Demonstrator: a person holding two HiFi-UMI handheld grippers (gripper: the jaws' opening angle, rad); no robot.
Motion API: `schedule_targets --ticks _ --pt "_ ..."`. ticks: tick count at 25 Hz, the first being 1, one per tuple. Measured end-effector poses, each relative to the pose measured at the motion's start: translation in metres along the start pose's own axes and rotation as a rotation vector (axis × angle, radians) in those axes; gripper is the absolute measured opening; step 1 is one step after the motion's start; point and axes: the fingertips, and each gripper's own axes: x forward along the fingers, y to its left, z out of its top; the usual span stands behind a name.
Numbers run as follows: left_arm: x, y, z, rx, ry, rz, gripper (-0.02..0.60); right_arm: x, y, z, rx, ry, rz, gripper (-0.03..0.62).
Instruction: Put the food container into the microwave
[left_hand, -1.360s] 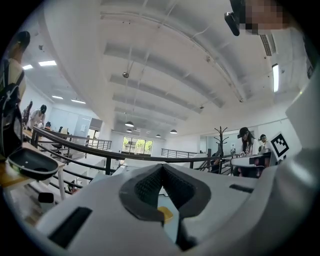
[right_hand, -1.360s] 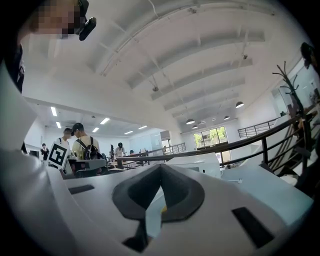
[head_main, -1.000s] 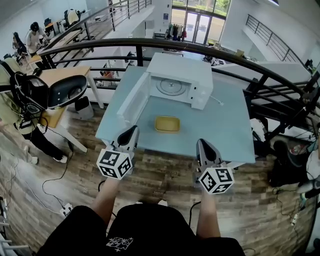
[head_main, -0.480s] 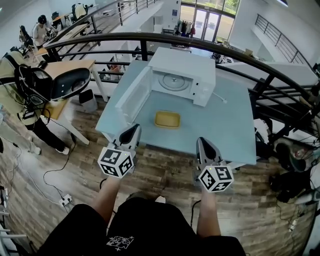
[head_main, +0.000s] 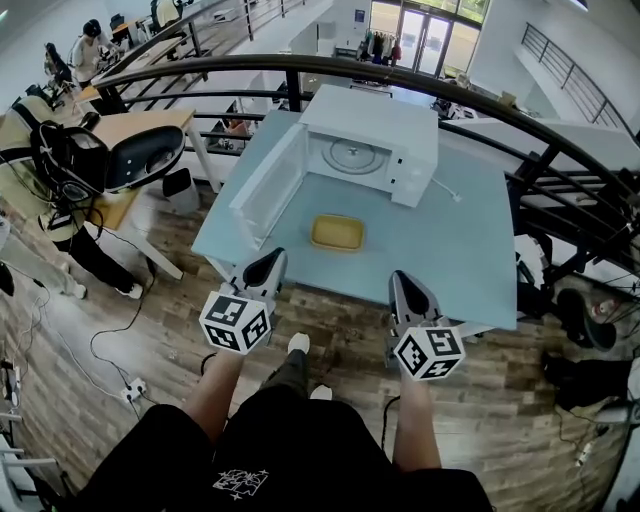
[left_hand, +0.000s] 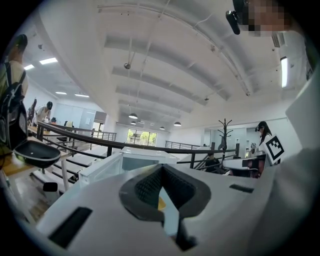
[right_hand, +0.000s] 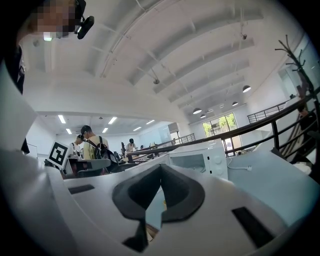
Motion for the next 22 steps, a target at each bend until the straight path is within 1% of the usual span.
schedule_targets --ticks 3,7,11,22 --pt "0.008 0.006 -0.004 -0.010 0.007 0.004 0.005 0.007 -0.004 -0.007 0.013 0.019 0.002 0.005" --pt "0.026 0.010 -0.008 -0.011 0.014 -0.012 0.005 0.019 -0.014 -0.014 0.021 0.036 -0.006 0.005" --pt "0.045 0.023 -0.013 -0.021 0.035 -0.020 0.005 0.038 -0.023 -0.016 0.025 0.051 -0.015 0.005" --pt "0.115 0.063 -0.024 -0.035 0.091 -0.073 0.005 0.116 -0.052 -0.020 0.041 0.076 -0.047 0.005"
